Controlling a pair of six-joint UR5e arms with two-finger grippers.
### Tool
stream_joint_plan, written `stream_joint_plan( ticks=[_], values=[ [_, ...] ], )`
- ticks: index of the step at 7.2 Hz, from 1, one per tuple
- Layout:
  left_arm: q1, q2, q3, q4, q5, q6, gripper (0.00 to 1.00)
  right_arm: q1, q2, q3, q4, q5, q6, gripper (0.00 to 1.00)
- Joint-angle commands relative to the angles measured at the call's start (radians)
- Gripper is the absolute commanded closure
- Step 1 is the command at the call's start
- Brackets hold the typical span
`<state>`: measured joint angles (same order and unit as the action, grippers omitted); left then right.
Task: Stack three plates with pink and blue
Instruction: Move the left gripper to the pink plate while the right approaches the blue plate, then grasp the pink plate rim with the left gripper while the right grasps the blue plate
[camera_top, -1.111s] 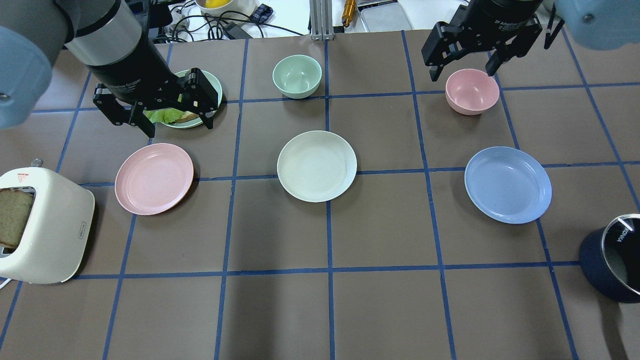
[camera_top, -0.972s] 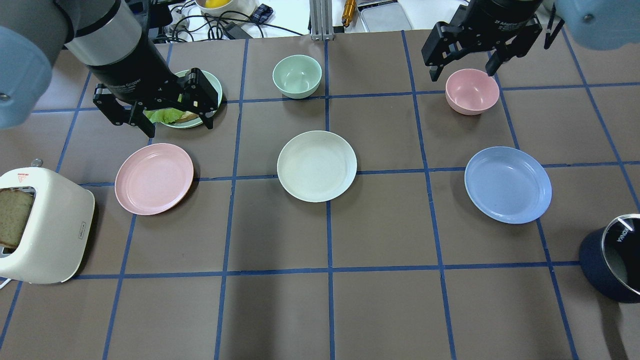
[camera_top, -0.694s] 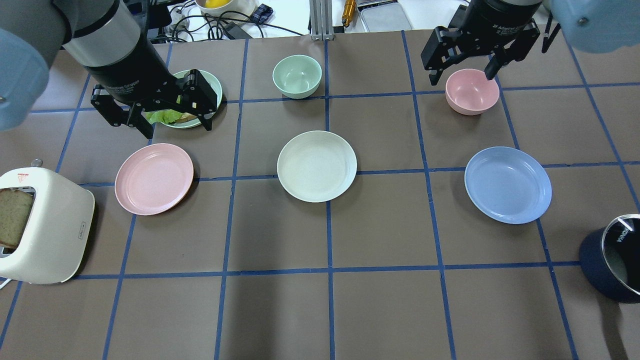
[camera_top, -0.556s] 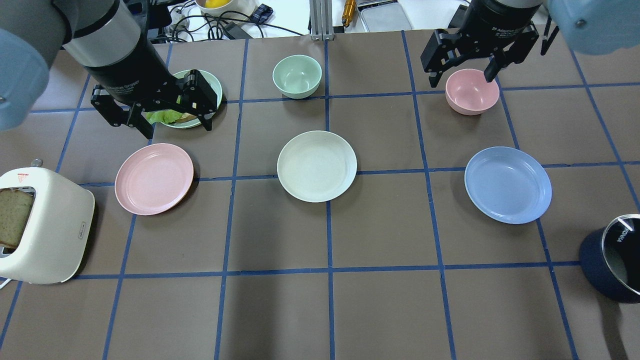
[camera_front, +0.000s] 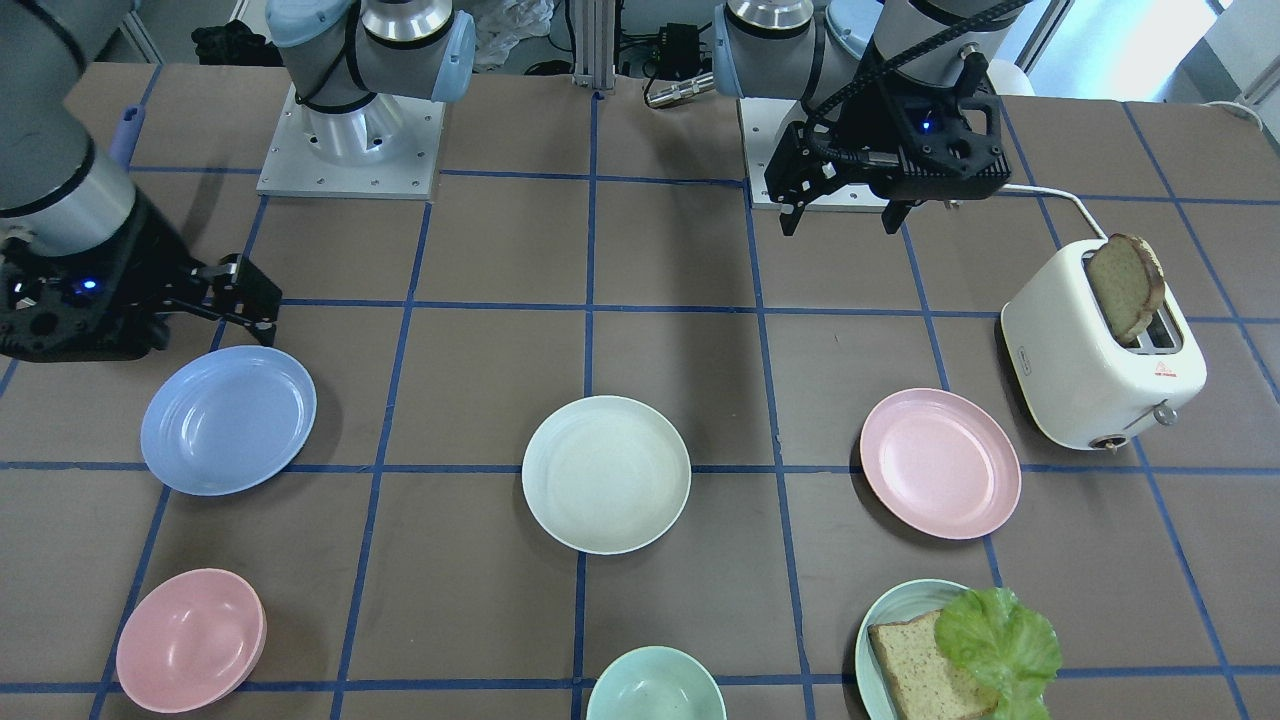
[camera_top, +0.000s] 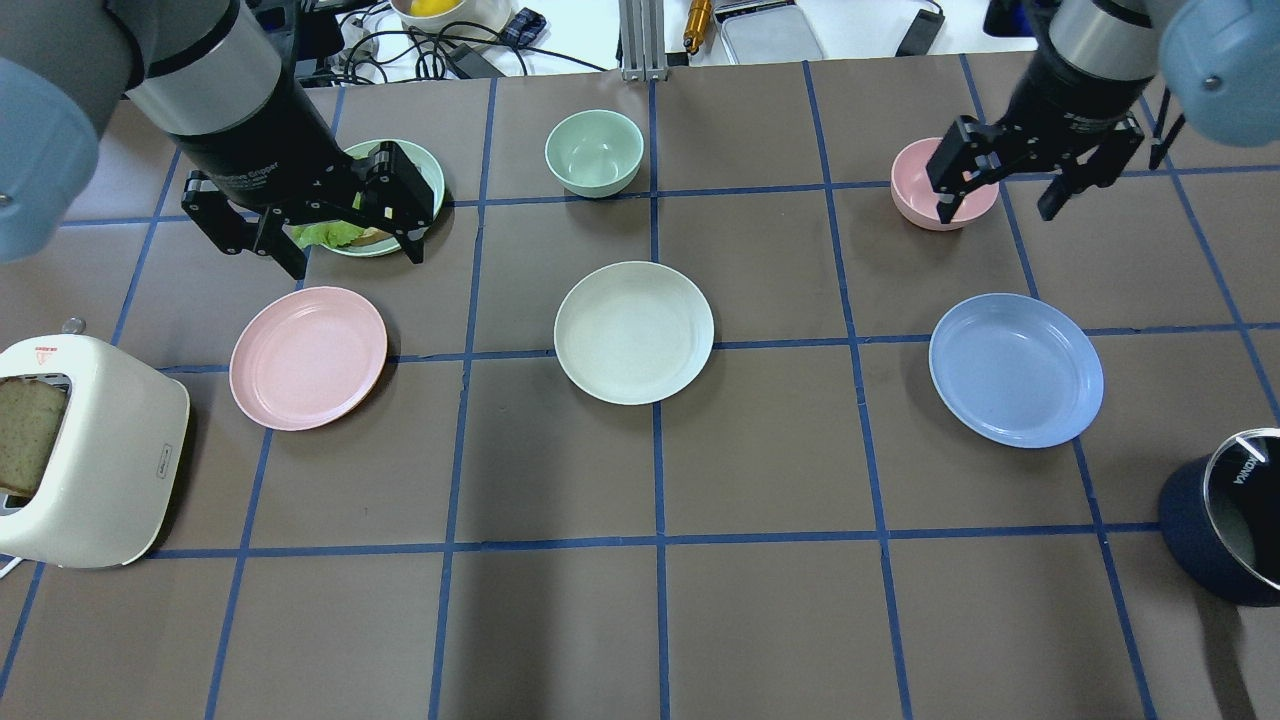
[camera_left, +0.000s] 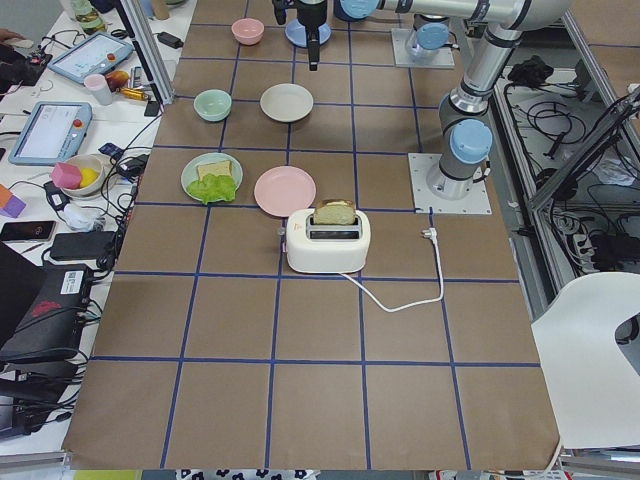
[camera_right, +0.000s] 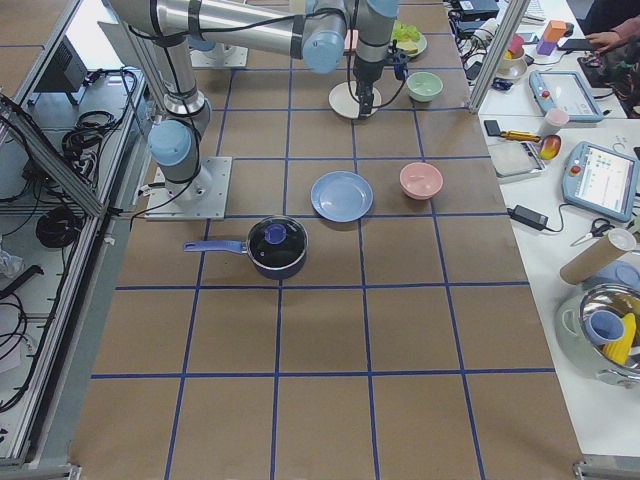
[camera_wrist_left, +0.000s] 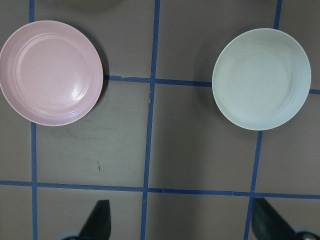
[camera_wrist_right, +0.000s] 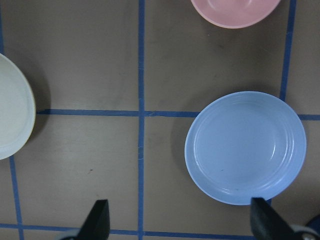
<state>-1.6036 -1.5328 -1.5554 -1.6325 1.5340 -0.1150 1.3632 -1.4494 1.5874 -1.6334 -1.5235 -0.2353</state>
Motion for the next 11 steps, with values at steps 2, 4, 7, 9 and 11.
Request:
stream_joint_plan(
  ticks=[2, 4, 7, 9, 11],
  values=[
    [0.013, -0.05, -0.027, 0.014, 0.037, 0.123, 0.0, -0.24, 0.107, 0.086, -0.076, -0.051, -0.309, 0.0],
    [0.065, -0.153, -0.179, 0.295, 0.07, 0.168, 0.0, -0.332, 0.203, 0.193, -0.327, -0.06, -0.38, 0.0],
    [0.161, -0.303, -0.378, 0.687, 0.12, 0.297, 0.01, -0.352, 0.262, 0.284, -0.468, -0.066, -0.417, 0.01],
    [0.162, -0.372, -0.4, 0.776, 0.121, 0.313, 0.22, -0.352, 0.265, 0.287, -0.468, -0.057, -0.411, 0.16],
    [0.162, -0.401, -0.407, 0.778, 0.124, 0.322, 0.38, -0.351, 0.267, 0.29, -0.464, -0.049, -0.401, 0.54]
  ],
)
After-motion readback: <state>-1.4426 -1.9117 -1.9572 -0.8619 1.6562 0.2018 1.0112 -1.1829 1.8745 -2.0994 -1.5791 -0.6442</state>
